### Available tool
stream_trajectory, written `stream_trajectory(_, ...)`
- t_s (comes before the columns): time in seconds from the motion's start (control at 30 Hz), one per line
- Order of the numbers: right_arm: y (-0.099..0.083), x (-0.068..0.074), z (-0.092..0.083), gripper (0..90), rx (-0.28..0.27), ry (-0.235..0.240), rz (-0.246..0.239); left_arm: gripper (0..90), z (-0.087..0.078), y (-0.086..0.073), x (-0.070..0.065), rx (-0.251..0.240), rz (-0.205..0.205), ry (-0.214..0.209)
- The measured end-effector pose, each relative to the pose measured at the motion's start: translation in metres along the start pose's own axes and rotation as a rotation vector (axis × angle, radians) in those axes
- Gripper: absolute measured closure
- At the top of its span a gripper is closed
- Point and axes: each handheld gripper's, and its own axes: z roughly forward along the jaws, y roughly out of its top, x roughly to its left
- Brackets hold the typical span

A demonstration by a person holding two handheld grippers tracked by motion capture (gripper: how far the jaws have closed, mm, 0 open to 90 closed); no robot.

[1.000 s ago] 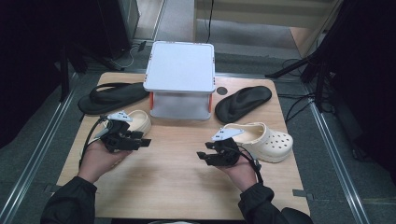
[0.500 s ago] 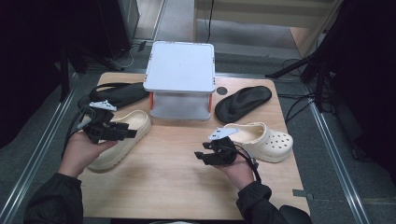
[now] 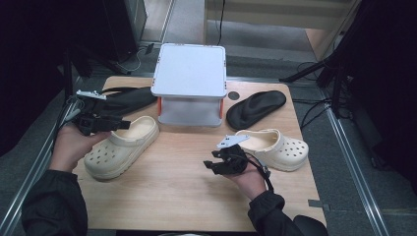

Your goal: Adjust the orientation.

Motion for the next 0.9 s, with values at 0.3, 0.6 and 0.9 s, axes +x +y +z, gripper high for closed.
stream_trajectory(0.3, 0.001, 0.003, 0.002, 49.9, 0.002, 0.027, -0.002, 53.0, 0.008, -0.007, 0.026, 0.031, -0.012, 0.068)
stream_trajectory(0.6, 0.000, 0.005, 0.005, 49.6, 0.029, 0.010, -0.020, 52.8, 0.024, -0.015, 0.041, 0.087, -0.028, 0.119)
stream_trajectory(0.9, -0.003, 0.005, 0.004, 49.3, 0.038, 0.002, -0.022, 53.8, 0.043, -0.017, 0.048, 0.144, -0.020, 0.177)
